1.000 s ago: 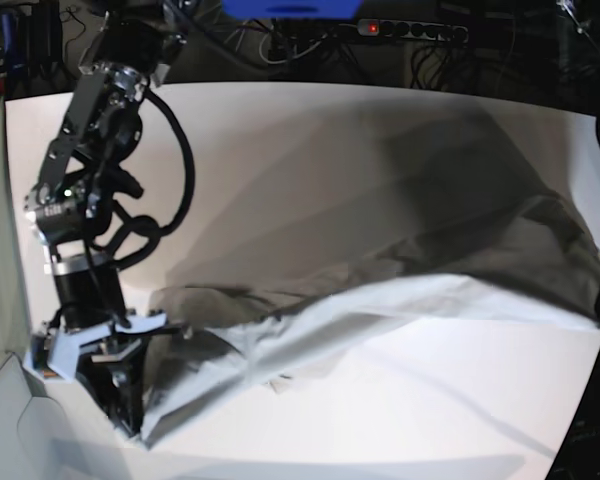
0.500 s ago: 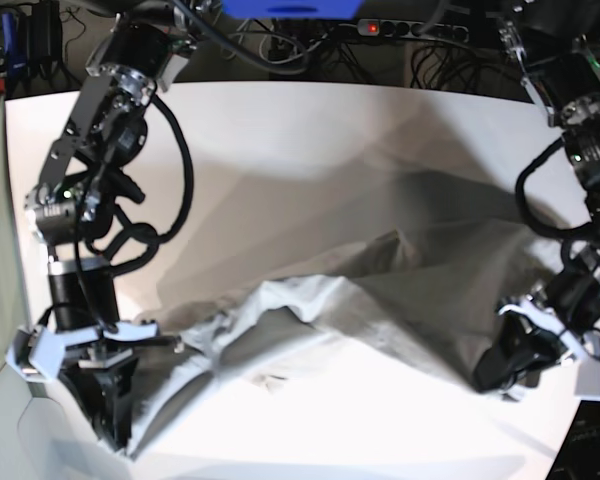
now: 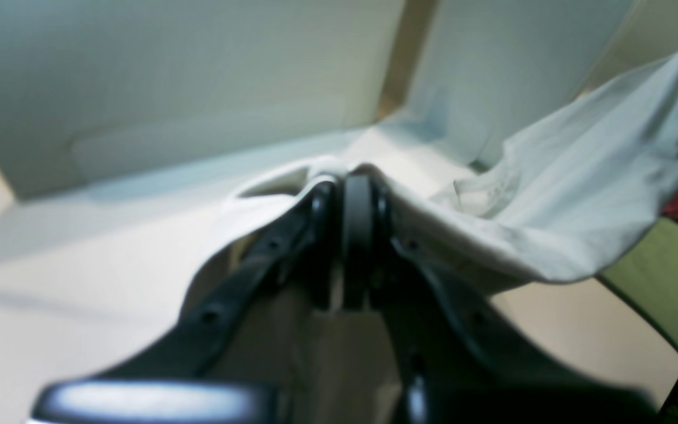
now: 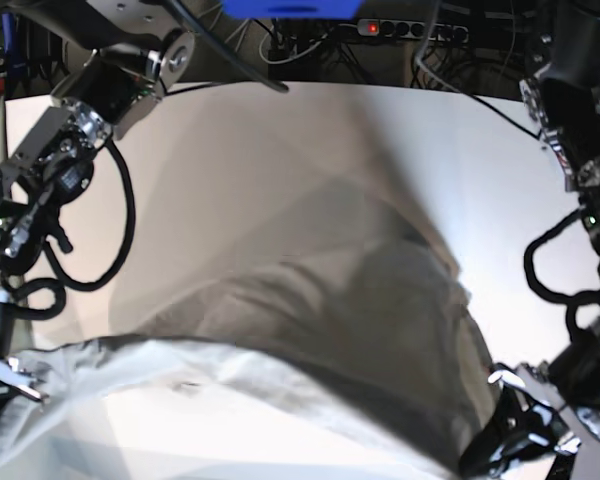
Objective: Layout the t-shirt on the table in an organized manner, then fold the t-shirt properly
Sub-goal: 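Lift the shirt with both grippers and stretch it between them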
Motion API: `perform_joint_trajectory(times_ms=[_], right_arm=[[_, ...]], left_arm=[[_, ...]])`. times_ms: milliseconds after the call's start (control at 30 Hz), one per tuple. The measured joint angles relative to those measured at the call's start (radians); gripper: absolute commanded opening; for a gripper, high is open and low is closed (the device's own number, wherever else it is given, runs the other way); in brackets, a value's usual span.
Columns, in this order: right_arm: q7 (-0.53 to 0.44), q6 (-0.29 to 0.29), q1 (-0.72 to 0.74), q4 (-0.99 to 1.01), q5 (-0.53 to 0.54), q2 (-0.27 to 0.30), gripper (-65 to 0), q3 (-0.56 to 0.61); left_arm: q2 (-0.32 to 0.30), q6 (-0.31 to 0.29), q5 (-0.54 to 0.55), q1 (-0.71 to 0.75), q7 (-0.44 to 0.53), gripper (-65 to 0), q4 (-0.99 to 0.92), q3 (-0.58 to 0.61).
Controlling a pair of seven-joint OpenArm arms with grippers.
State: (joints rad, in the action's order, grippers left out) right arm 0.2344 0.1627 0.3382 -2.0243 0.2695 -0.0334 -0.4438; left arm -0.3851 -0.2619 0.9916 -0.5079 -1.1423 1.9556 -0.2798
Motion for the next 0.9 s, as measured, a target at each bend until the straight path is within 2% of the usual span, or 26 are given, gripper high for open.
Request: perform_joint_trajectory(times_ms=[200,367,533,667,900], right_arm=[[-0.026,0.000,-0.005,0.000,0.000,0.028,-65.0,-0.033],[-0.022,0.000,0.000,0.000,0.000,0.029,-65.0,-0.030],[0.043,0.000,0.062,0.008,0.000,0.039,-65.0,-0.027],[0.077,0.000,0.100,0.050,-0.002,0.066,-65.0,-0.027],[0.079,0.000,0.117,0.088,0.000,0.153,-65.0,-0.031]], left_arm=[[0.006,0.000,-0.007,-0.020,-0.010,-65.0,0.000,0.000],[0.045,-0.001,-0.002,-0.025,-0.008,-65.0,-0.040,-0.005],[0.045,-0.001,-0.008,-0.054,0.043,-65.0,-0.155,-0.006],[0.045,0.000,-0.014,-0.079,0.045,-65.0,-0.224,-0.009],[0.030,0.000,-0.014,-0.111,0.043,-65.0,-0.233,-0.104]])
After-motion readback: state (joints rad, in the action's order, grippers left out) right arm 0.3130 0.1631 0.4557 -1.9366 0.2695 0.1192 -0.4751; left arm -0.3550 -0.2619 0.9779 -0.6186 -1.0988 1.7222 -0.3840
